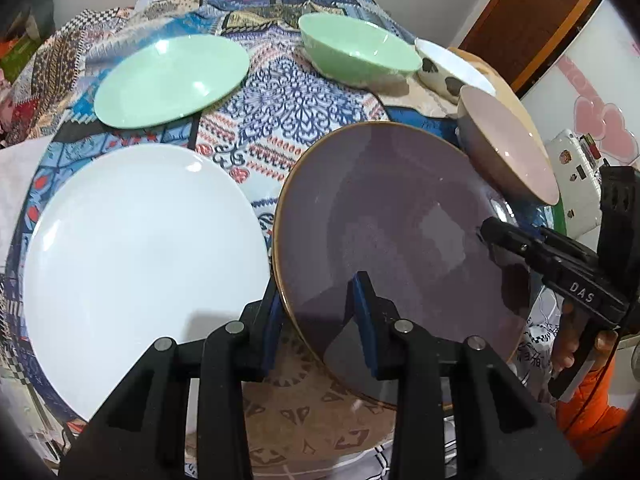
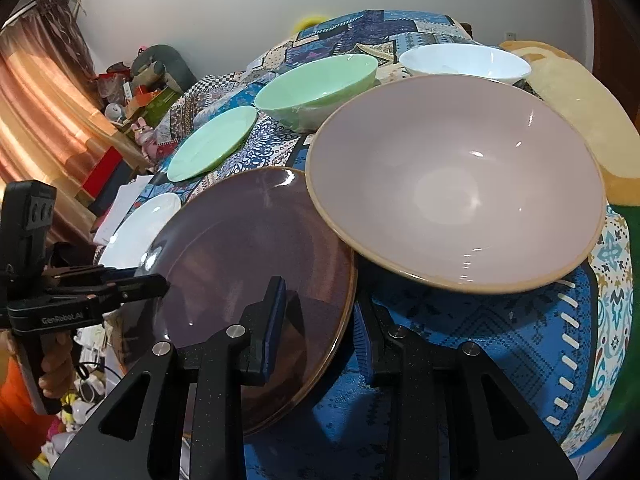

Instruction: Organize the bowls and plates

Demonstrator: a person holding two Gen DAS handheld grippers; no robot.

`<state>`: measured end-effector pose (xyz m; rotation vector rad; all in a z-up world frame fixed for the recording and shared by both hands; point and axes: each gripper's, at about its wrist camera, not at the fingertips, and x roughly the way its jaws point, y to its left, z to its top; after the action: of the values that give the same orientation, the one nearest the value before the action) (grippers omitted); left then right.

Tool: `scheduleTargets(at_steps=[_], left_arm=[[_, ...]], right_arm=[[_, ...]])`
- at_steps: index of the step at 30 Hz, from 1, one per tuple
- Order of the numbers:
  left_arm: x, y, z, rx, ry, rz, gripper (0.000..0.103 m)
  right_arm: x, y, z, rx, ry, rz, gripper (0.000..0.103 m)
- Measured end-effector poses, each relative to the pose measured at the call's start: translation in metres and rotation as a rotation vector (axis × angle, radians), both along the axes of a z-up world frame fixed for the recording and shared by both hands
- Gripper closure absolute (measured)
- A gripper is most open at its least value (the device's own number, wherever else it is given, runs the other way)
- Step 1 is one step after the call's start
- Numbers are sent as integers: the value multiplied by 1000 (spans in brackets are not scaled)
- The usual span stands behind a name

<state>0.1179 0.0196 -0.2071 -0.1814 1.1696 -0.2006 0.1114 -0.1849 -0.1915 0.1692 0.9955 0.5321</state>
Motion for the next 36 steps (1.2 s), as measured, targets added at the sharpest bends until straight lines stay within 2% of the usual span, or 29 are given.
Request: scheduleTargets(at_steps=[10, 13, 17, 20, 22, 30, 36], left_arm=[[-8, -3, 4, 37, -36, -7, 69], [-16, -2, 11, 45, -60, -4, 69], [-29, 2, 30, 79, -133, 10, 68], [-38, 12, 43, 73, -166, 47, 67], [-41, 19, 49, 72, -184, 72, 65], [-65, 61, 70, 123, -271, 202, 39], [-74, 90, 65, 136, -272, 281, 34]], right_arm=[[-5, -1, 7, -48, -9, -5, 72], [-10, -3, 14, -54, -21, -7, 72], [-15, -2, 25, -59, -52, -7, 71], [-18, 5, 36, -58, -82, 1, 71], [-19, 10, 42, -54, -103, 10, 69], [-19, 41, 59, -43, -174, 58, 52], [-11, 70, 58, -46, -175, 114, 47]])
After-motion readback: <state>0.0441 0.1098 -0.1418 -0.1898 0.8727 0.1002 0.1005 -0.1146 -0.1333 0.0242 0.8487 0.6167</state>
